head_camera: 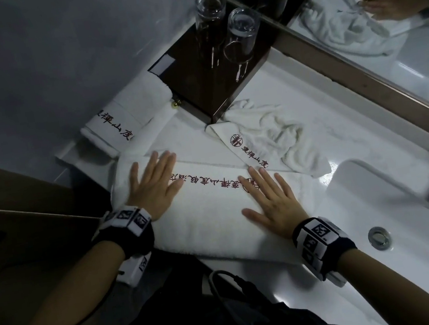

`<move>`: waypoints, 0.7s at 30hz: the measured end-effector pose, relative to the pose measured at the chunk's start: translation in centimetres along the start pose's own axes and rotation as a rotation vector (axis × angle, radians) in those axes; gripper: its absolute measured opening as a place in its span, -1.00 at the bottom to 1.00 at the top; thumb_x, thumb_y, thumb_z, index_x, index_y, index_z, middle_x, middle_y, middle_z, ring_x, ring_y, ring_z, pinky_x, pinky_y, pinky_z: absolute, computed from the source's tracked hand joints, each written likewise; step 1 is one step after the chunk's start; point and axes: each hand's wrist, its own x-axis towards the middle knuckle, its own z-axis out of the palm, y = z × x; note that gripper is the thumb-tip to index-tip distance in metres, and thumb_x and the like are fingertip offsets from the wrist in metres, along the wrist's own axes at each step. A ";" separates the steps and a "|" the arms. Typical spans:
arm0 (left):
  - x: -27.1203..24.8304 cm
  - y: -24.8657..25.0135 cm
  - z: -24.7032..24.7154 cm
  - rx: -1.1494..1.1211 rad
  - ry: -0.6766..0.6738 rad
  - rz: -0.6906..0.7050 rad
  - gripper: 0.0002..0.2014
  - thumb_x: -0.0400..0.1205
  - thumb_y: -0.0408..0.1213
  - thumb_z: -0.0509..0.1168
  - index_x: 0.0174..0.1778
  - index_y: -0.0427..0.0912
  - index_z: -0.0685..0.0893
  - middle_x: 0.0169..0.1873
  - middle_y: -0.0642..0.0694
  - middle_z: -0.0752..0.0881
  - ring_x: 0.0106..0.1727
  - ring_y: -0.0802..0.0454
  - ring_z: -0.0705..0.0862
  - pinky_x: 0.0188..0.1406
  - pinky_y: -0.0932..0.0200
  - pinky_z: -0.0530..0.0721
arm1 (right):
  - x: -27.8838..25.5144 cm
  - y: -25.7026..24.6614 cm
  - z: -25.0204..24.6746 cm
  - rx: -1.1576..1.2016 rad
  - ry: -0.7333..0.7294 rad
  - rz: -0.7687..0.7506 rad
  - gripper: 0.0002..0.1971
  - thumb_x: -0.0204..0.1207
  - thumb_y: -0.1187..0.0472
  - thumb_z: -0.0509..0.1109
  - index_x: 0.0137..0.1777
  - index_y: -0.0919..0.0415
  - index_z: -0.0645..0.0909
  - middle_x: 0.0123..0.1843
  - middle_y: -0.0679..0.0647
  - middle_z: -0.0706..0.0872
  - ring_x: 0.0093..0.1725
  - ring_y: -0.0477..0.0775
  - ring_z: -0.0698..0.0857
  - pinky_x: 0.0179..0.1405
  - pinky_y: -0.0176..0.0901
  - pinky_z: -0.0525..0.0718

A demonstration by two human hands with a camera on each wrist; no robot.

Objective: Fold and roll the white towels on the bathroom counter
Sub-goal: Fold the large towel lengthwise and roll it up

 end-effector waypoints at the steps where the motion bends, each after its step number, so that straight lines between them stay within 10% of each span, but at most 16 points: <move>1: 0.4 -1.0 -0.9 0.012 -0.037 -0.024 -0.30 0.63 0.24 -0.09 0.62 0.07 -0.17 0.65 0.11 -0.16 0.65 0.14 -0.18 0.54 -0.12 -0.38 | 0.1 -0.1 0.0 0.007 0.001 0.002 -0.31 0.59 -0.28 0.02 0.60 -0.12 -0.19 0.64 -0.09 -0.23 0.62 -0.02 -0.30 0.58 -0.07 -0.35; 6: 1.6 -4.4 -5.6 0.061 -0.081 0.003 -0.27 0.40 0.12 0.43 0.41 -0.13 0.38 0.35 -0.16 0.50 0.39 -0.14 0.41 0.39 0.02 0.15 | 0.2 -0.3 -0.3 0.018 -0.029 0.022 -0.28 0.57 -0.30 0.03 0.58 -0.13 -0.26 0.62 -0.12 -0.29 0.65 -0.02 -0.27 0.58 -0.06 -0.34; 12: 1.8 -3.2 -6.0 0.071 -0.248 -0.010 -0.39 0.46 -0.11 0.45 0.42 -0.13 0.42 0.41 -0.11 0.46 0.39 -0.21 0.43 0.44 -0.04 0.33 | 3.8 -1.1 -1.8 0.276 -0.122 0.148 0.02 0.34 -0.30 0.39 0.64 -0.11 -0.17 0.69 -0.13 -0.14 0.66 -0.12 -0.16 0.58 -0.04 -0.32; 21: -1.4 -2.8 -6.2 -0.260 0.114 -0.106 -0.64 0.36 -0.34 0.53 0.04 -0.31 0.65 0.04 -0.25 0.60 0.13 -0.19 0.54 0.10 0.02 0.49 | 6.9 -2.4 -3.5 0.343 -0.150 0.236 -0.24 0.00 -0.04 0.69 0.12 0.13 0.36 0.11 0.08 0.56 0.22 0.16 0.46 0.14 -0.07 0.25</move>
